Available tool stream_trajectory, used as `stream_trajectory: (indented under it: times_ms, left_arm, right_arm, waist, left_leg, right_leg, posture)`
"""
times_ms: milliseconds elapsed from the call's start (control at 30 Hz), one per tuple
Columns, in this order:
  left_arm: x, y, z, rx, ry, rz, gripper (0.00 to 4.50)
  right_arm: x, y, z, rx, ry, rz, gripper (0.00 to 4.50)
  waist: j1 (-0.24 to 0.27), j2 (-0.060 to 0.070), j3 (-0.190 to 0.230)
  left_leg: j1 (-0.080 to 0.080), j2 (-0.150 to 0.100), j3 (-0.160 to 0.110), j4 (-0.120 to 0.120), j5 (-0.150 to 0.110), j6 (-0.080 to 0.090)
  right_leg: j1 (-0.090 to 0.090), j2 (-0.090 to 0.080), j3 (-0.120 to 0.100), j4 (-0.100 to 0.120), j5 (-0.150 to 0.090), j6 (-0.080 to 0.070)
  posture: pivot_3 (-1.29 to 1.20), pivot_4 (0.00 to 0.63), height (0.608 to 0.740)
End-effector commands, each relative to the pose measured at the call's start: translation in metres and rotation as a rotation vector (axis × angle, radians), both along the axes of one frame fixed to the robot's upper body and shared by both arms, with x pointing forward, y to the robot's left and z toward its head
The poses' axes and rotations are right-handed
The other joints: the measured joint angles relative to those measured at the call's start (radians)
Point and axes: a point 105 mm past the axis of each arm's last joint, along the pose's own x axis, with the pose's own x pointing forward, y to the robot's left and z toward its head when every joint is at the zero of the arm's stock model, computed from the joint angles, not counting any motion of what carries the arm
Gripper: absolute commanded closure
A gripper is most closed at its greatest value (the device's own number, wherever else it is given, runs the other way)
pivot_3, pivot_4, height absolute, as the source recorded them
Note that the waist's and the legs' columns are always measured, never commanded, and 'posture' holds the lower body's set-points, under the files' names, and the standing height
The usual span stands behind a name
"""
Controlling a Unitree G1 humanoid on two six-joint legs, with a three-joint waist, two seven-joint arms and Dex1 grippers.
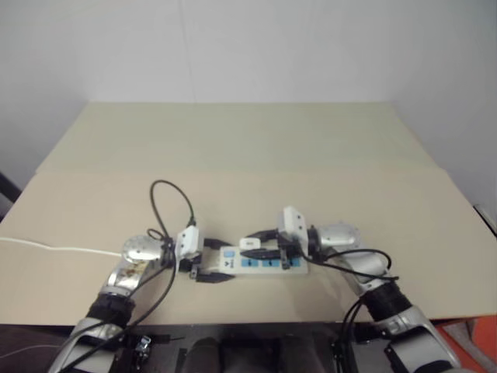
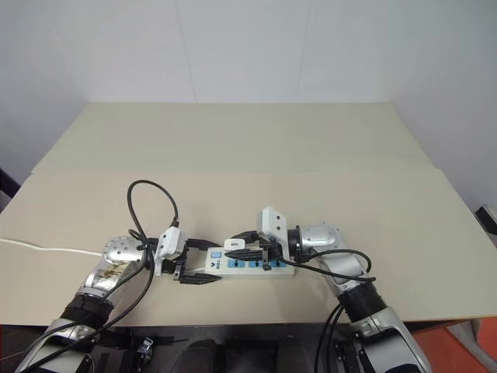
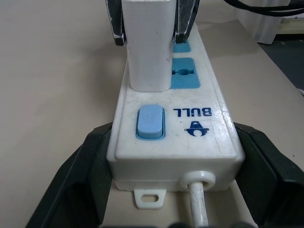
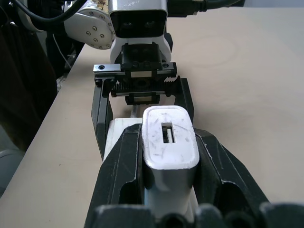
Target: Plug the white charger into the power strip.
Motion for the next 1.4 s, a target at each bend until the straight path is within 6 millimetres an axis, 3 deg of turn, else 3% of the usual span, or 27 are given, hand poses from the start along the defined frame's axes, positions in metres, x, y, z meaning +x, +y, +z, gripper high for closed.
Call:
stream_trajectory:
  times_ms: [33,333,667,767,900,1133,1400]
  left_arm:
    - [-0.002,0.004,-0.005,0.042,0.009,0.009,1.24]
    - [-0.001,0.006,-0.005,0.044,0.012,0.015,1.24]
    - [0.000,0.007,-0.006,0.043,0.010,0.020,1.24]
    - [0.000,0.007,-0.005,0.036,0.011,0.027,1.24]
    - [0.000,0.007,0.004,0.011,0.034,0.022,0.03]
    - [-0.004,0.012,0.037,-0.039,-0.018,0.005,0.03]
    - [-0.013,0.031,0.077,-0.054,-0.076,0.002,0.03]
  right_arm:
    - [0.001,-0.012,-0.037,-0.135,0.102,-0.058,3.36]
    - [0.001,-0.014,-0.038,-0.133,0.104,-0.070,3.36]
    - [0.003,-0.014,-0.030,-0.112,0.143,-0.082,0.04]
    - [0.003,-0.015,-0.027,-0.108,0.125,-0.075,0.01]
    - [0.005,-0.017,-0.017,-0.089,0.098,-0.073,0.00]
    - [0.007,-0.029,0.001,-0.074,0.028,-0.090,0.00]
    - [0.000,-0.071,0.052,-0.047,-0.103,-0.138,0.00]
  waist:
    - [-0.002,0.000,0.000]
    - [-0.004,0.000,0.000]
    - [-0.005,-0.002,-0.001]
    - [-0.005,-0.002,-0.001]
    - [-0.005,-0.002,-0.001]
    - [-0.005,-0.002,0.002]
    - [-0.010,-0.002,0.004]
  left_leg:
    - [0.000,0.000,0.000,0.000,0.000,0.000]
    - [0.000,0.000,0.000,0.000,0.000,0.000]
    - [0.000,0.000,0.000,0.000,0.000,0.000]
    - [0.000,0.000,0.000,0.000,0.000,0.000]
    - [-0.001,0.000,0.000,0.000,0.000,0.000]
    - [-0.004,0.000,0.000,-0.001,0.000,0.000]
    - [-0.018,0.000,0.000,-0.001,0.000,0.000]
  right_leg:
    - [0.000,0.000,0.000,0.000,0.000,0.001]
    - [0.000,0.000,0.000,0.000,-0.001,0.002]
    - [0.000,0.000,0.000,0.000,-0.001,0.001]
    - [0.000,0.000,0.000,0.000,-0.001,0.001]
    - [-0.001,0.000,0.000,0.000,-0.002,0.002]
    - [-0.004,0.000,0.000,-0.001,-0.001,0.002]
    - [-0.019,0.000,0.001,0.001,0.000,-0.001]
  posture:
    - [0.00,0.150,0.740]
    - [0.00,0.150,0.740]
    - [0.00,0.150,0.740]
    - [0.00,0.150,0.740]
    - [0.00,0.150,0.740]
    - [0.00,0.150,0.740]
    - [0.00,0.150,0.740]
